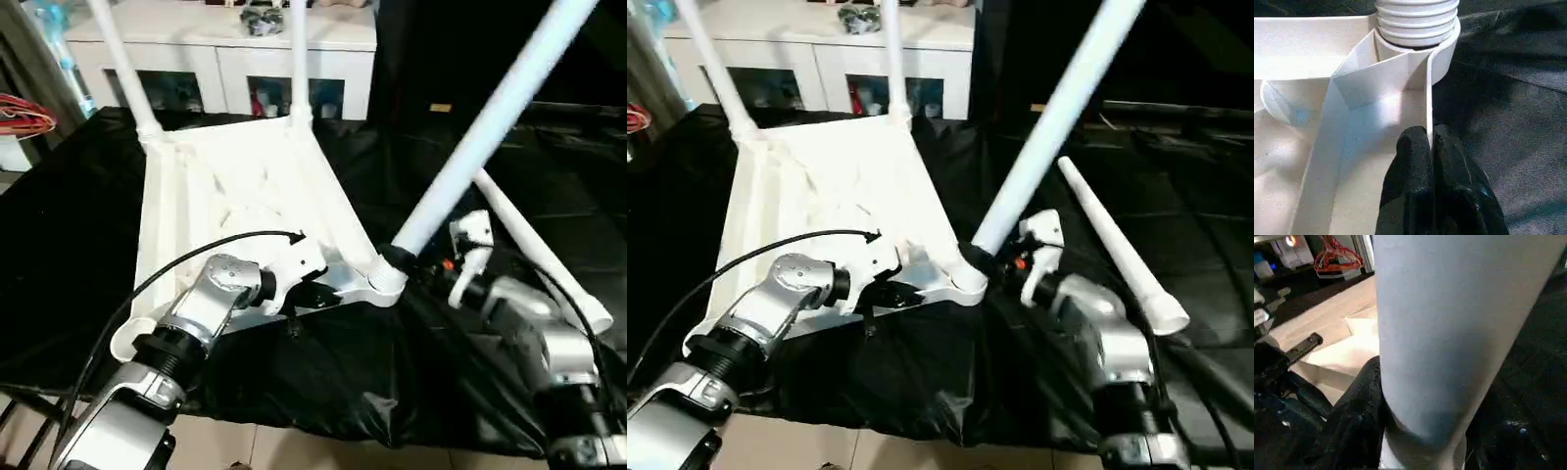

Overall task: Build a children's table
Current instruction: Insert table leg to table base

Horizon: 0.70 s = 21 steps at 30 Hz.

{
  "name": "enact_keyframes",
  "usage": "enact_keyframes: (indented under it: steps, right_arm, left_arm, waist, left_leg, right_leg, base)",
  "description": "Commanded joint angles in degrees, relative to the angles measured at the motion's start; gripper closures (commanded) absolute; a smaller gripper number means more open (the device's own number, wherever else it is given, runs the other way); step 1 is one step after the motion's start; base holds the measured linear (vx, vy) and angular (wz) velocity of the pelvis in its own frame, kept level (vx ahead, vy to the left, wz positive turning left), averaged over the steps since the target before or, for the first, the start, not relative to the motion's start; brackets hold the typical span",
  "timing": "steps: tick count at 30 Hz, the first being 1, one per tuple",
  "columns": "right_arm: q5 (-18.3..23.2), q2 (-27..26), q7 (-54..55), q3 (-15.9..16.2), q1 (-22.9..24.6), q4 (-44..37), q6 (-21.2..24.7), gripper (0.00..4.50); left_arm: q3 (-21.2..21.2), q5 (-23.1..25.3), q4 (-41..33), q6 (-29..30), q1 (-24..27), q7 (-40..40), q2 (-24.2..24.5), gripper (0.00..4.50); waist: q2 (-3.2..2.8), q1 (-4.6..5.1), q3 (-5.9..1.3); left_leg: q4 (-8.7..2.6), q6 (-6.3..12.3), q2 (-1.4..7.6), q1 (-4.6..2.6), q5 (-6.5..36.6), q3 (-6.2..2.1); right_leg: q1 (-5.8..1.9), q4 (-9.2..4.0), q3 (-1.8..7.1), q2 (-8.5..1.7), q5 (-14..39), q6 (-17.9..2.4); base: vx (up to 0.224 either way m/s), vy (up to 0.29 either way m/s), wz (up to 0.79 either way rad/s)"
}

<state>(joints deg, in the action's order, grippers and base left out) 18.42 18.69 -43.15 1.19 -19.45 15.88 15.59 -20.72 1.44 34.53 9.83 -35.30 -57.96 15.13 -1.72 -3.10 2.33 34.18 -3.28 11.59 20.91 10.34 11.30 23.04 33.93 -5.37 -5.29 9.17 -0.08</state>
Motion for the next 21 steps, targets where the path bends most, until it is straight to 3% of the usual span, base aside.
enact_keyframes:
  steps: [1, 7, 15, 18, 21]
  right_arm:
    - [-5.27, 1.54, 1.25, 3.75, 2.11, 2.37, 2.29, 2.63]
    - [-7.3, 2.34, -0.29, 7.04, 0.77, 2.21, 3.17, 2.63]
    - [-7.3, 2.41, -2.48, 8.16, 0.22, 3.89, 3.28, 2.63]
    - [-6.58, 2.17, -4.4, 7.86, -0.48, 5.46, 1.83, 2.63]
    - [-5.74, 2.4, -7.73, 7.82, -1.33, 7.18, 0.24, 2.63]
  left_arm:
    - [1.17, 0.09, 0.9, -0.29, -0.28, 0.68, 0.67, 4.5]
    - [1.16, 0.36, 0.8, -0.35, -0.22, 0.88, 0.68, 4.5]
    - [1.05, 0.21, 0.41, -0.92, 0.13, 0.6, 0.89, 4.5]
    - [0.75, -0.42, 0.18, -2.86, 0.23, -1.61, 1.18, 4.5]
    - [0.26, -1.45, -0.63, -5.4, 0.32, -5.37, 1.77, 4.5]
  waist:
    - [0.6, -0.03, -2.9]
    - [0.96, 0.44, -2.75]
    - [1.13, 0.55, -2.78]
    - [0.89, 0.61, -2.84]
    - [0.76, 0.68, -3.02]
  left_leg:
    - [-4.49, 0.88, 1.37, -0.68, 18.8, -1.29]
    - [-4.51, 0.81, 1.29, -0.84, 21.09, -1.47]
    - [-4.76, 1.24, 1.47, -0.7, 20.54, -1.5]
    - [-4.71, 1.27, 1.42, -0.79, 20.95, -1.51]
    - [-4.9, 1.37, 1.61, -0.65, 20.44, -1.53]
  right_leg:
    - [-2.1, -5.79, 2.38, -3.23, 28.27, -7.29]
    - [-1.72, -6.49, 2.16, -3.27, 32.62, -5.39]
    - [-1.82, -6.37, 2.25, -3.39, 30.94, -5.98]
    - [-1.79, -6.49, 2.21, -3.44, 31.11, -6.11]
    - [-2.04, -6.25, 2.3, -3.43, 28.06, -7.05]
  base:
    - [0.0, 0.0, 0.0]
    - [0.0, 0.0, 0.0]
    - [0.0, 0.0, 0.0]
    - [0.0, 0.0, 0.0]
    - [0.0, 0.0, 0.0]
